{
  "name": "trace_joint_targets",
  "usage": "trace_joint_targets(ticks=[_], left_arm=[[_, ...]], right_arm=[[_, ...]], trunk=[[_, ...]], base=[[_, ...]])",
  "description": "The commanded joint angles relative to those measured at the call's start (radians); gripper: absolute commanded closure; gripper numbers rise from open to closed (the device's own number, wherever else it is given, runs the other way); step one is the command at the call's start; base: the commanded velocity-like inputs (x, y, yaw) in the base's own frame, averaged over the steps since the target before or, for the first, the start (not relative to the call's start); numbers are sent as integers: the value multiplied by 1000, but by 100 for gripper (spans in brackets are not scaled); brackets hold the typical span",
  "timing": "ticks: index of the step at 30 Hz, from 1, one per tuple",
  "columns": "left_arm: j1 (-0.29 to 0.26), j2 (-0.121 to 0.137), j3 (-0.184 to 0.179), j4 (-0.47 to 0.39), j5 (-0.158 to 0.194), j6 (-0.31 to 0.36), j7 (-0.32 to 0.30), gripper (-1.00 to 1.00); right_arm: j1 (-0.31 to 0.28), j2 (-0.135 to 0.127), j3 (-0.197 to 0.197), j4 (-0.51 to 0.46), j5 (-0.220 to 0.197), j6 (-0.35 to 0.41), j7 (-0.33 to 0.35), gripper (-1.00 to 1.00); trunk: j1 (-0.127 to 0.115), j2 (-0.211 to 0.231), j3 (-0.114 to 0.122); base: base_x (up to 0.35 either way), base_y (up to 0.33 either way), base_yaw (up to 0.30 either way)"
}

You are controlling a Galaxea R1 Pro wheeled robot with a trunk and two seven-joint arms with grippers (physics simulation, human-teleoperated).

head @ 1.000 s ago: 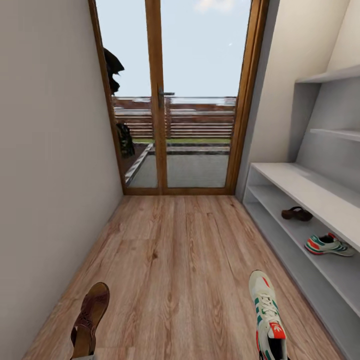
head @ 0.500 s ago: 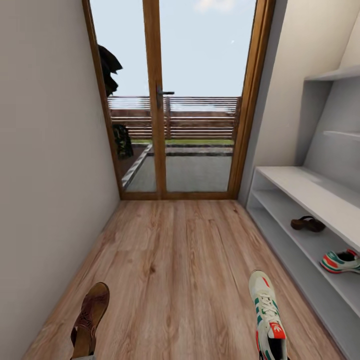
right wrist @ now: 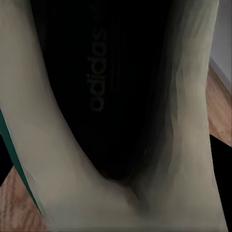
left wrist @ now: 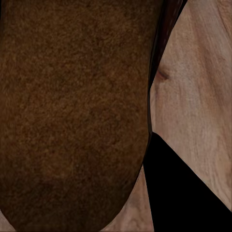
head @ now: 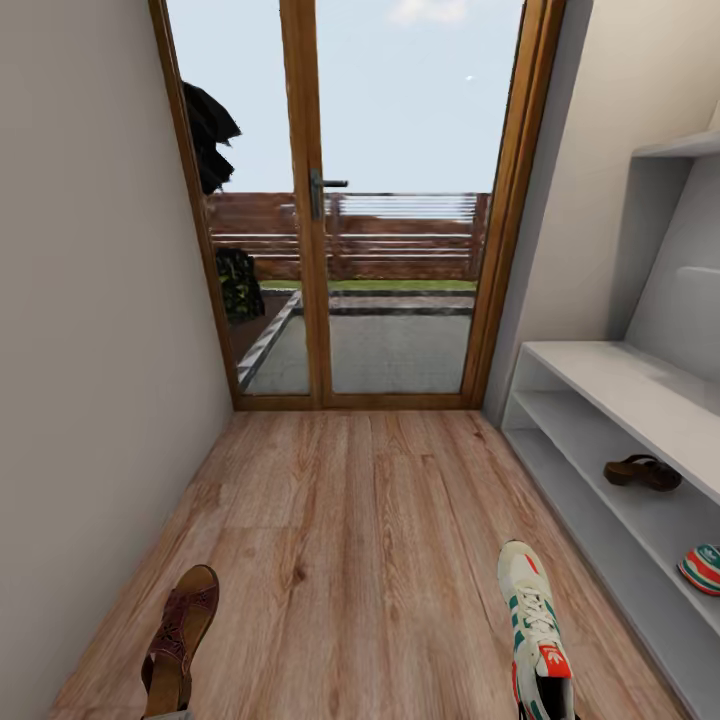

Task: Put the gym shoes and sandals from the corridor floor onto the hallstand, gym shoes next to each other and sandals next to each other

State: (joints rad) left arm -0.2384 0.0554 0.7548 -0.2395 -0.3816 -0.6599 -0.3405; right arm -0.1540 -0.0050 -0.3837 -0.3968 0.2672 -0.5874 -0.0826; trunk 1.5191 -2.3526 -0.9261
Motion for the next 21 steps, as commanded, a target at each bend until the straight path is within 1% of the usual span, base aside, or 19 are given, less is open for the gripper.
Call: trace_joint_targets(ticks=[1, 21], left_arm=[[-1, 0, 9, 0, -6, -3, -6, 100], [-1, 0, 9, 0, -6, -3, -6, 100]], right_arm=[[-1, 0, -4, 1, 10, -3, -5, 100], [-1, 0, -4, 1, 10, -3, -6, 100]], trunk=[[0, 0, -1], [0, 0, -1]], base=[[337, 0, 0], [338, 0, 0]])
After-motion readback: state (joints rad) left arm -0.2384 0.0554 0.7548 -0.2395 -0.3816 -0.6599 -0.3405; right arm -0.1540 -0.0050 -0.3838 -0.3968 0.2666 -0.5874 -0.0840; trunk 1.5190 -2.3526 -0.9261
